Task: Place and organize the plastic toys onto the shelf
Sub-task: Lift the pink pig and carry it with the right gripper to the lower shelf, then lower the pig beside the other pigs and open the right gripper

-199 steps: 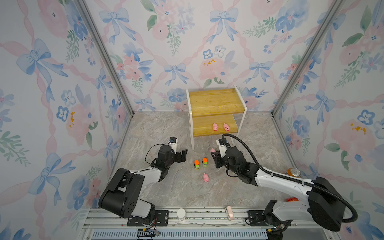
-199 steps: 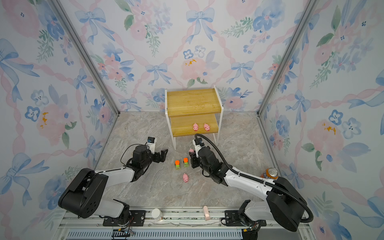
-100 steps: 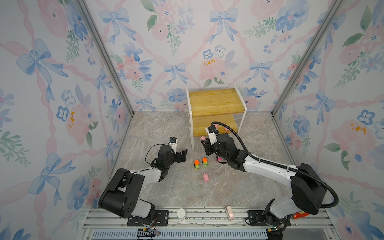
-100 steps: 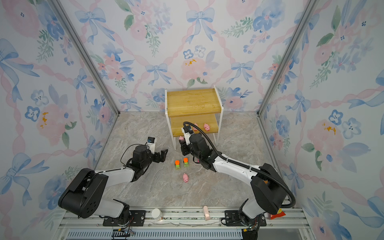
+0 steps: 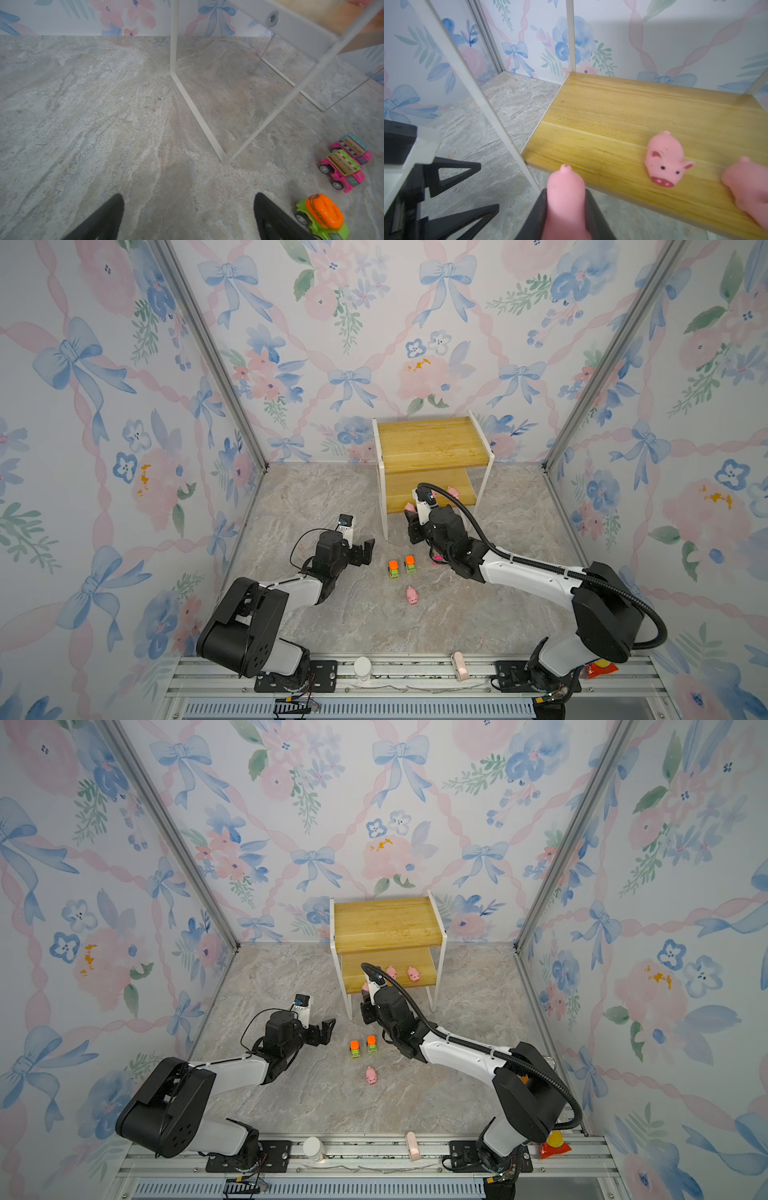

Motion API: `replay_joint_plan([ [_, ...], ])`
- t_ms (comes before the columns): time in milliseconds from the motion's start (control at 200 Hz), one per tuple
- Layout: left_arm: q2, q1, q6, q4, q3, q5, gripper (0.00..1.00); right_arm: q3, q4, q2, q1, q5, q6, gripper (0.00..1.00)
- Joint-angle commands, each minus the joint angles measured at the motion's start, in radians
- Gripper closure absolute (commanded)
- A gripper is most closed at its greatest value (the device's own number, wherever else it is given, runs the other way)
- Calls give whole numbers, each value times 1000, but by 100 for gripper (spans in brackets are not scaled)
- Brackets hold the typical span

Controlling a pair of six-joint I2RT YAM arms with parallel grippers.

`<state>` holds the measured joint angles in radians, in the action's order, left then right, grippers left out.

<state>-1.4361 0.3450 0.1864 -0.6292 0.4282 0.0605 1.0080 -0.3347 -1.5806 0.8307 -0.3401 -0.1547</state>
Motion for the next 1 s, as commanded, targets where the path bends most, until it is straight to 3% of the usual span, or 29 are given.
replay_joint_plan([
  [0, 17, 5, -16, 0, -9, -8, 2, 42, -62, -26, 11, -96, 29, 71],
  [495, 17, 6, -17, 0, -9, -6, 2, 55, -200, -121, 0, -177, 64, 71],
  [995, 17, 5, -17, 0, -9, -11, 2, 75, -245, -172, -48, -140, 56, 69],
])
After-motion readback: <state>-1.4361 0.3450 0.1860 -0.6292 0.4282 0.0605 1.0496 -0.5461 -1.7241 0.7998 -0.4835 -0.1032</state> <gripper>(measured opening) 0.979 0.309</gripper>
